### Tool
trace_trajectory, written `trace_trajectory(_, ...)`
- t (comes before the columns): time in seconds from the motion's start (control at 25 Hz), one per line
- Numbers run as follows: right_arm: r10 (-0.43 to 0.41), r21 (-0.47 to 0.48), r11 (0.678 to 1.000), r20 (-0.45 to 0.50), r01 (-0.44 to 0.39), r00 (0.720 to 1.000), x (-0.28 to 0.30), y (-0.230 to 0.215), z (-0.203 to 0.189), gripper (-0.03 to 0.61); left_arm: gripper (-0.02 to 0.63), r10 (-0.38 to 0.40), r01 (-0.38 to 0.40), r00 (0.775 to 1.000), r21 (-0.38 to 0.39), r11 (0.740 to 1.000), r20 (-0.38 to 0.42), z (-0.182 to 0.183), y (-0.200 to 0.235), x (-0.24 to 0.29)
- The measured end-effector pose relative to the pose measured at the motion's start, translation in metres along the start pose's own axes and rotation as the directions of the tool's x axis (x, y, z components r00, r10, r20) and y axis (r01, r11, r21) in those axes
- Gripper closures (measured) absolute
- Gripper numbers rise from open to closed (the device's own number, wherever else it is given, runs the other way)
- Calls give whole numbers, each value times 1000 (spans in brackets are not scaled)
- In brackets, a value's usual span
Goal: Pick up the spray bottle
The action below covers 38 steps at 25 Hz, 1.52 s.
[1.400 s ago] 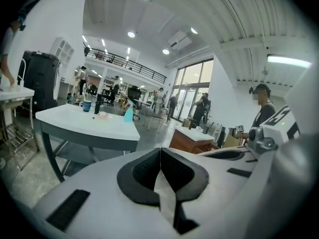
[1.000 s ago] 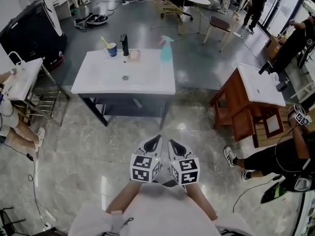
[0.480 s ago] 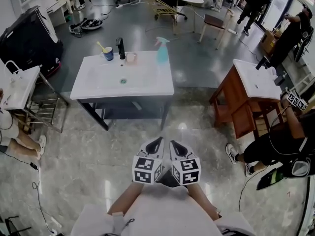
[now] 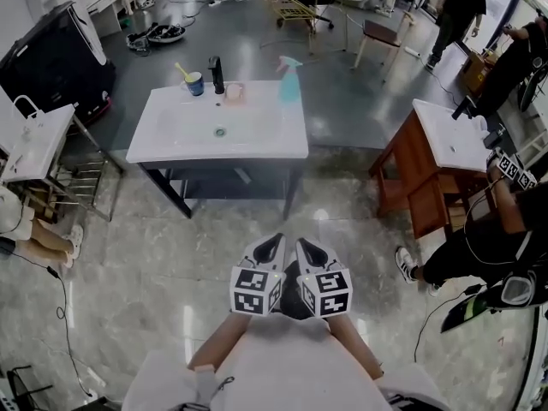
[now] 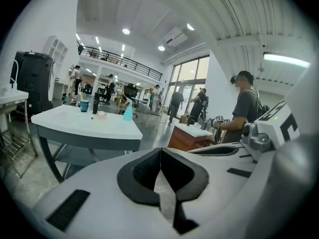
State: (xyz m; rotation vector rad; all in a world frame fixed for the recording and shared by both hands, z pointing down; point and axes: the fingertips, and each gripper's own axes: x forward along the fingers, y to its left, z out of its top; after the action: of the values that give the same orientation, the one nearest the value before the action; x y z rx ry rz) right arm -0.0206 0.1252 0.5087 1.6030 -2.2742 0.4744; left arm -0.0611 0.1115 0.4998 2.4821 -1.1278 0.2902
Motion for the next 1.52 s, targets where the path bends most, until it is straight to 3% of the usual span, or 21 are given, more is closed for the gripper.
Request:
trace_trajectory(0.76,49,-24,998,-6,-50,999,58,-40,27,551,588,82,-82,997,-35,996,7,20,36,48)
trace_trajectory(0.96,73,-31,997,-53,-75,996,82,-51,24,551,588,104,-105,994,-52,993,-25,21,48,70)
trace_trajectory(1.52,117,-5,993,-60,-117,991,143,-100,53,551,588,125,-128,991,-62,990,-52,52,70,146)
